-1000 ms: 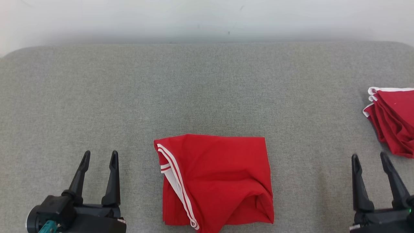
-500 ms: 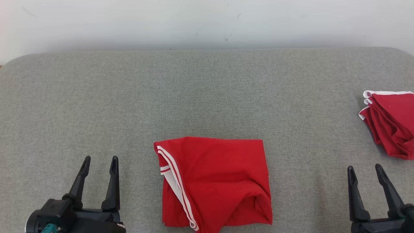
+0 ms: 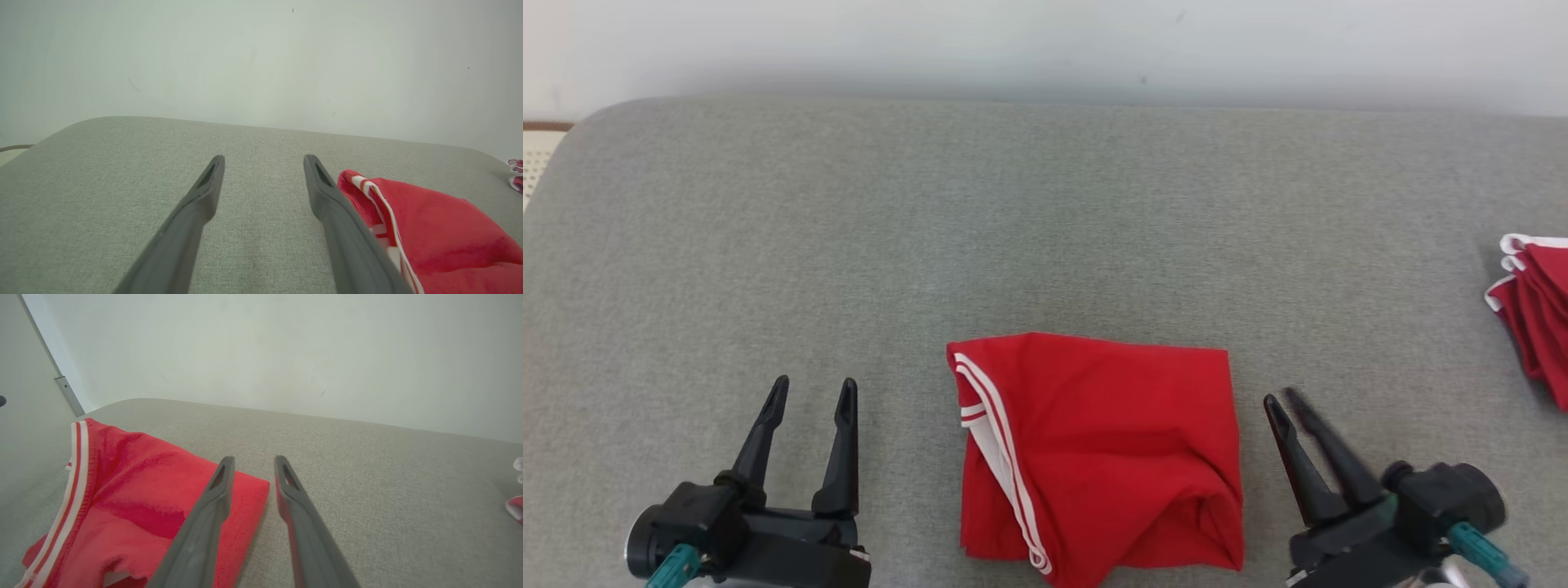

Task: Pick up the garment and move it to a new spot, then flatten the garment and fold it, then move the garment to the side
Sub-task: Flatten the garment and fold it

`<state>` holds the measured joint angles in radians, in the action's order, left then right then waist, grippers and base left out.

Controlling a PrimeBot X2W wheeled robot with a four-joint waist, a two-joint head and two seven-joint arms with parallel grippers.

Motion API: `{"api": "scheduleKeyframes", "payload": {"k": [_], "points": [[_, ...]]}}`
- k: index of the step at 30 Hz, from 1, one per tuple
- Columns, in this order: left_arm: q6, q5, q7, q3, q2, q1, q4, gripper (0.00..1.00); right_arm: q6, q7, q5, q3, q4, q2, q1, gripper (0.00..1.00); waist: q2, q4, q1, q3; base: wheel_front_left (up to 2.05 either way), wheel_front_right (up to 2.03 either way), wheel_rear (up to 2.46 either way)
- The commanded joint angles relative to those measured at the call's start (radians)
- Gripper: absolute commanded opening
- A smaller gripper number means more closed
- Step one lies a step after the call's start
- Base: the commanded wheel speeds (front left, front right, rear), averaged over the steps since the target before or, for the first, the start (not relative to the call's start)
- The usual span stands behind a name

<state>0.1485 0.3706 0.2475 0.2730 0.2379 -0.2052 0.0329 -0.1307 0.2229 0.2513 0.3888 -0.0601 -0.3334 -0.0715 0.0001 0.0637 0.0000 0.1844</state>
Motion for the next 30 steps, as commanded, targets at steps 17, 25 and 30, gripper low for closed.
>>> {"api": "scheduleKeyframes", "payload": {"k": [17,25,30], "points": [[-0.036,-0.008,0.018,0.01,-0.051,-0.043,-0.048,1.0,0.0,0.032,0.168,0.456,0.299,-0.024,-0.198,0.0,-0.0001,0.078,0.0,0.057,0.0,0.0,0.0],[-0.046,-0.019,0.02,0.005,-0.062,-0.052,-0.055,1.0,0.0,0.041,0.231,0.564,0.371,0.03,-0.279,0.0,-0.0001,0.079,0.0,0.07,0.0,0.0,0.0],[-0.049,-0.025,0.02,0.0,-0.066,-0.051,-0.053,1.0,0.0,0.042,0.268,0.585,0.365,0.072,-0.307,0.0,-0.0001,0.073,0.0,0.072,0.0,0.0,0.0]]}}
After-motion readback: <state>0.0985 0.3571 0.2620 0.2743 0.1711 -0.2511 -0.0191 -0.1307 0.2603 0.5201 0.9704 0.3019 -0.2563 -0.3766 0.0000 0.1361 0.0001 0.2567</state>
